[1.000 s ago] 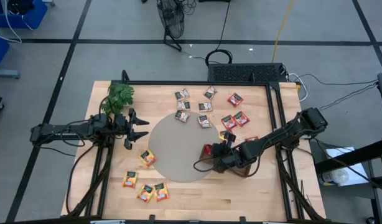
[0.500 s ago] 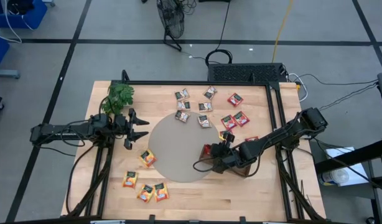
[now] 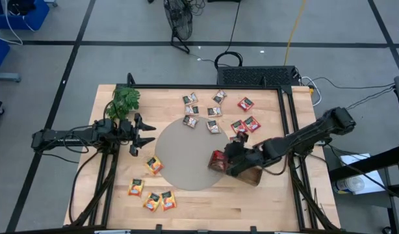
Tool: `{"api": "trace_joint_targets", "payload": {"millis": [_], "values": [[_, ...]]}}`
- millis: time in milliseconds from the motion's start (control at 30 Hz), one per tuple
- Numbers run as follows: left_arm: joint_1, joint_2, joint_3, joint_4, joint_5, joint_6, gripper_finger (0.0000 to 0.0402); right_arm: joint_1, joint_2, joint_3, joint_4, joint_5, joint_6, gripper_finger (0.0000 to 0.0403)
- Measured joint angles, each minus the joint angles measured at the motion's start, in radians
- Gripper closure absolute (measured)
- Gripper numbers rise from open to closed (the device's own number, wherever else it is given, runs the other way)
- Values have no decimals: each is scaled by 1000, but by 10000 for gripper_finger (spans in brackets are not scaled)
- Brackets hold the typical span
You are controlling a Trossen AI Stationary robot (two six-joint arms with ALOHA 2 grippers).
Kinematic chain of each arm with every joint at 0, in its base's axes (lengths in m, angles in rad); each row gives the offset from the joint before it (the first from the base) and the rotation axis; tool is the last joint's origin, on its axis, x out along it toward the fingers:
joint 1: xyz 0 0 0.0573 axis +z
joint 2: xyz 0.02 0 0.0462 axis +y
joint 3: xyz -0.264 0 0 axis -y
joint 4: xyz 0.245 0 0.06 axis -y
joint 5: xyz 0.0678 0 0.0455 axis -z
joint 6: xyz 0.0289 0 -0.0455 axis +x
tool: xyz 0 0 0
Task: Pick & Place Tea
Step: Put the red tea bag into the left section of the wooden organizer
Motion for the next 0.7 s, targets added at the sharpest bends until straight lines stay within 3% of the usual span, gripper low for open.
{"api": "trace_joint_targets", "payload": {"millis": [133, 300, 367, 500, 700], "values": [[0, 0, 0, 0, 0, 0, 188, 0, -31, 0, 10, -39, -45, 299], [0, 0, 0, 0, 0, 0, 188, 18, 28, 0, 173, -258, -118, 302], [0, 0, 0, 0, 0, 0, 188, 49, 73, 0, 267, -298, -188, 307], [0, 0, 0, 0, 0, 0, 188, 102, 176, 1, 324, -245, -323, 319], [0, 0, 0, 0, 0, 0, 188, 113, 260, 1, 236, -73, -302, 321]]}}
